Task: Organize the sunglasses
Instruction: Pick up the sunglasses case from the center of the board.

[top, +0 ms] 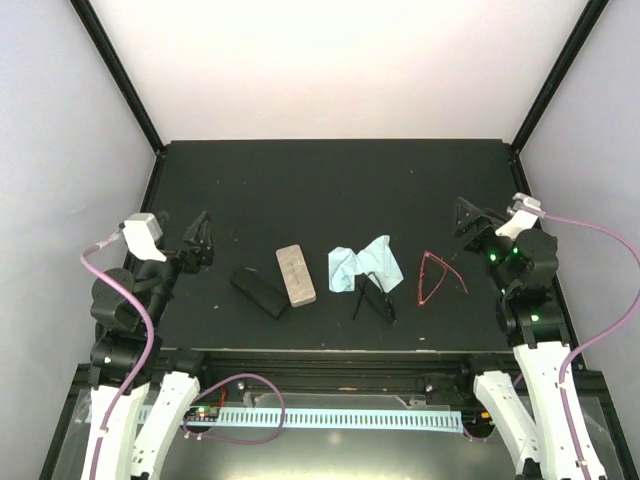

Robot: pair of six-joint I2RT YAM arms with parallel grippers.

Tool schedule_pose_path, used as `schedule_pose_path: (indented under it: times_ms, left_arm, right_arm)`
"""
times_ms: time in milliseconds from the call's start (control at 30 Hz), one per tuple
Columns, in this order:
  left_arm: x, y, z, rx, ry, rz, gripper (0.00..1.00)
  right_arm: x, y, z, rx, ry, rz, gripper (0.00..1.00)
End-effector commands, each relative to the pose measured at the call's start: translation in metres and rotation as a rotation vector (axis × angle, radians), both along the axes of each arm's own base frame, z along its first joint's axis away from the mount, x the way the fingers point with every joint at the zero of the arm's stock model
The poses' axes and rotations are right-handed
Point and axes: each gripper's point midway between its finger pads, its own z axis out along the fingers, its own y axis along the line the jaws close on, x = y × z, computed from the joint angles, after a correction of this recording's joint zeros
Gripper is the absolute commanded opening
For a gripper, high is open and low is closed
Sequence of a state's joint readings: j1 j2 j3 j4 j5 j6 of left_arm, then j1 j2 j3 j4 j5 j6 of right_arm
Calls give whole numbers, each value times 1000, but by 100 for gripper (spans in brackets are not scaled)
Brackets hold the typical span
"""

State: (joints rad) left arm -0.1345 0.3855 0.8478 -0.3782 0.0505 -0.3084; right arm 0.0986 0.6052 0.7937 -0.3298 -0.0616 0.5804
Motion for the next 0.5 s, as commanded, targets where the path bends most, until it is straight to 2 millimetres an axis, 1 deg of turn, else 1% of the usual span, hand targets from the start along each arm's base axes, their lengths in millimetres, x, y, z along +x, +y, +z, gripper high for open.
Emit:
schedule_pose_path:
  times_ms: [0, 167, 267, 367, 467]
  left_arm:
    - [5, -13, -24, -53, 72, -84, 98]
    - [10, -33, -60, -115, 141, -206, 99]
    - [12, -46, -80, -161, 178, -285, 99]
    - [9, -60, -93, -217, 197, -379, 99]
    - [8, -68, -104, -258, 225, -425, 99]
  right_arm:
    - [5, 26, -13, 73, 31, 168, 82]
    - [10, 50, -43, 116, 117, 277, 82]
    - [13, 70, -62, 119, 191, 330, 84]
    - [12, 101, -80, 74, 267, 395, 87]
    - [12, 140, -104, -16, 356, 457, 89]
